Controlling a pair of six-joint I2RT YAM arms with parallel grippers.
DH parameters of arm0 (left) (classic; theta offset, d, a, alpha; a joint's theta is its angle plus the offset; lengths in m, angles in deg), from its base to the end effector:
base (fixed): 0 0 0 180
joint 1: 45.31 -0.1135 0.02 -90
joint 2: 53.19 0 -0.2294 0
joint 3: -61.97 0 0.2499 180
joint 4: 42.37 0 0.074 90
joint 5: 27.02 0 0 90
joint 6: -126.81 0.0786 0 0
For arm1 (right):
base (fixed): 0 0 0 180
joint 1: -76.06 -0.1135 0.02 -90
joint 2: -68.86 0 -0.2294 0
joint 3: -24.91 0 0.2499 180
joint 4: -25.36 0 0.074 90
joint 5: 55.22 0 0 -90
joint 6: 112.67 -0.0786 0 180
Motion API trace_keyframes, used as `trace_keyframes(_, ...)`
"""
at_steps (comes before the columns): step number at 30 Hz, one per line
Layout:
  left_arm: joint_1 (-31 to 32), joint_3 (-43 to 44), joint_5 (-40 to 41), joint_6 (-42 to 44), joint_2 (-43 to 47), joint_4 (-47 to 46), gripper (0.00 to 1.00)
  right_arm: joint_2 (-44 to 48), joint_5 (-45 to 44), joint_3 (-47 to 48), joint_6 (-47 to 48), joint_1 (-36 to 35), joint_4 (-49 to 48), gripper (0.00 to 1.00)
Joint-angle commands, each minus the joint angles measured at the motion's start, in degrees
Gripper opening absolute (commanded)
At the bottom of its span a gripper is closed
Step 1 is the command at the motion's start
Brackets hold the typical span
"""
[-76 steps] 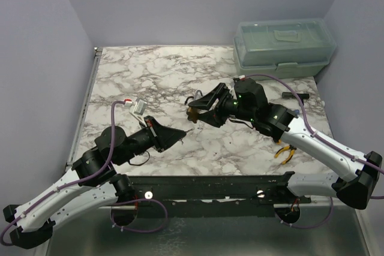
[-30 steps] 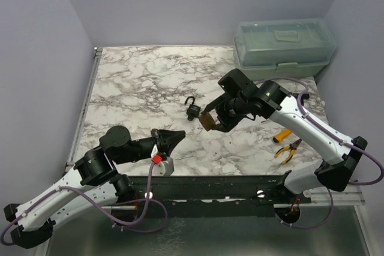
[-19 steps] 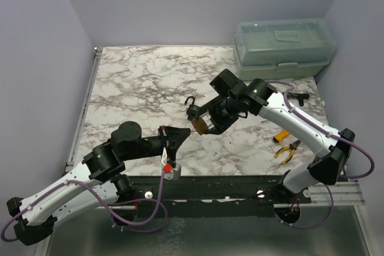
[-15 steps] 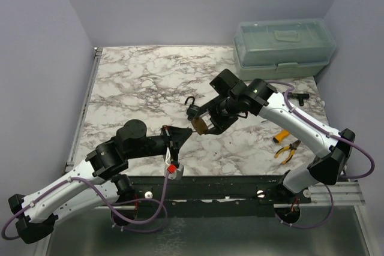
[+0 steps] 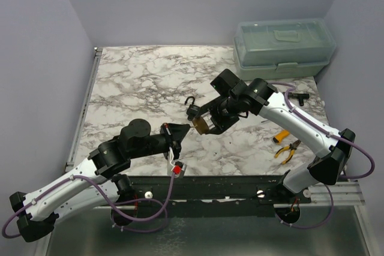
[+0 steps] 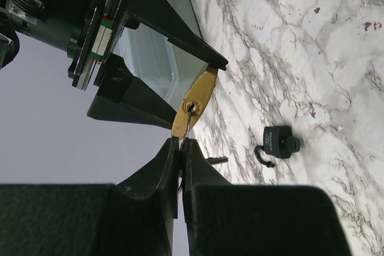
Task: Unlock with the key
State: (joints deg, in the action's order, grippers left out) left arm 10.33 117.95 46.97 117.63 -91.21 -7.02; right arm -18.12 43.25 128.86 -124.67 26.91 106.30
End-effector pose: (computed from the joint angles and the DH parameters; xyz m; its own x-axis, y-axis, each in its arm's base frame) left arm 0.1061 -0.1936 0.2872 0.9031 0.3604 -0.2336 0.3168 -0.1917 0.9289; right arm 0.1963 0.2447 0.2792 -0.6510 0.7263 0.2207 0.7392 0.5405 0.4017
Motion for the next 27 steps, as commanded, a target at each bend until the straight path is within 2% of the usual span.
trace_keyframes(1, 0.3, 1.4, 3.4, 4.7, -0.4, 1.6, 0.0, 1.2, 0.1, 1.4, -1.4, 0.0, 0.3, 0.0)
trace_keyframes(27, 1.2, -0.9, 3.1, 4.6, -0.8, -0.3, 0.0, -1.8, 1.2, 1.3, -3.3, 0.0, -3.2, 0.0)
